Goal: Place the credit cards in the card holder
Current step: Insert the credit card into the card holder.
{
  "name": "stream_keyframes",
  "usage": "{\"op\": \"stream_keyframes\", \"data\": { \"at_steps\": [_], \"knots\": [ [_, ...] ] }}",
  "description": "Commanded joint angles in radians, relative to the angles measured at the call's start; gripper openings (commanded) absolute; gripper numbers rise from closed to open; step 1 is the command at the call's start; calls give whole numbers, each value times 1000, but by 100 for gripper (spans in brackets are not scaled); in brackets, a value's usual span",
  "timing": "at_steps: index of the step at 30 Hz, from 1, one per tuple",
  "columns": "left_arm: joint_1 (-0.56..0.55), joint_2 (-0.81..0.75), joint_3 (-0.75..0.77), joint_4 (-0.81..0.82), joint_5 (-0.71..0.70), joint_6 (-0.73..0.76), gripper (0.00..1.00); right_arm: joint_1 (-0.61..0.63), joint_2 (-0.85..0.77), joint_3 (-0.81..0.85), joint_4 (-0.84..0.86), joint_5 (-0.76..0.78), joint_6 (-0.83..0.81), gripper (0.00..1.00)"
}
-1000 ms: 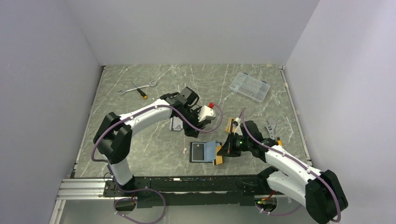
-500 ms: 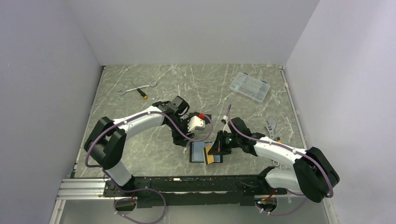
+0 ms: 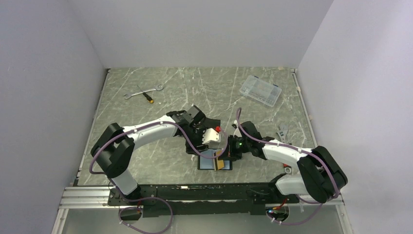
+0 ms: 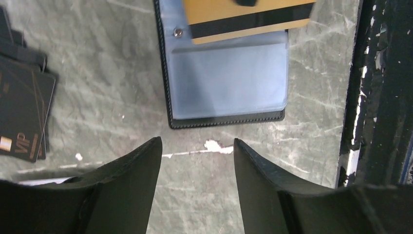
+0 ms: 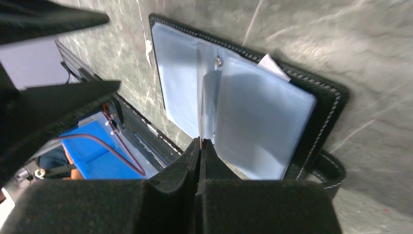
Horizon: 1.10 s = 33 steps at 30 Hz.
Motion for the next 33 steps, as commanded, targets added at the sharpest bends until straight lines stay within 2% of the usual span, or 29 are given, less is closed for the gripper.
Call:
{"op": "stream_keyframes", "data": {
  "at_steps": [1, 6, 17, 33],
  "knots": [
    [-47, 36, 16, 45, -50, 54, 61, -58, -15, 4, 64, -43, -34, 0],
    [-78, 65, -7, 67, -107, 84, 60, -64, 31, -30, 167, -71, -10, 0],
    [-128, 49, -97, 73, -212, 154, 59, -82, 6, -122, 365, -9, 69, 0],
    [-175, 66, -129, 122, -264, 69, 52, -49, 4, -233, 545, 77, 168, 0]
  ]
}}
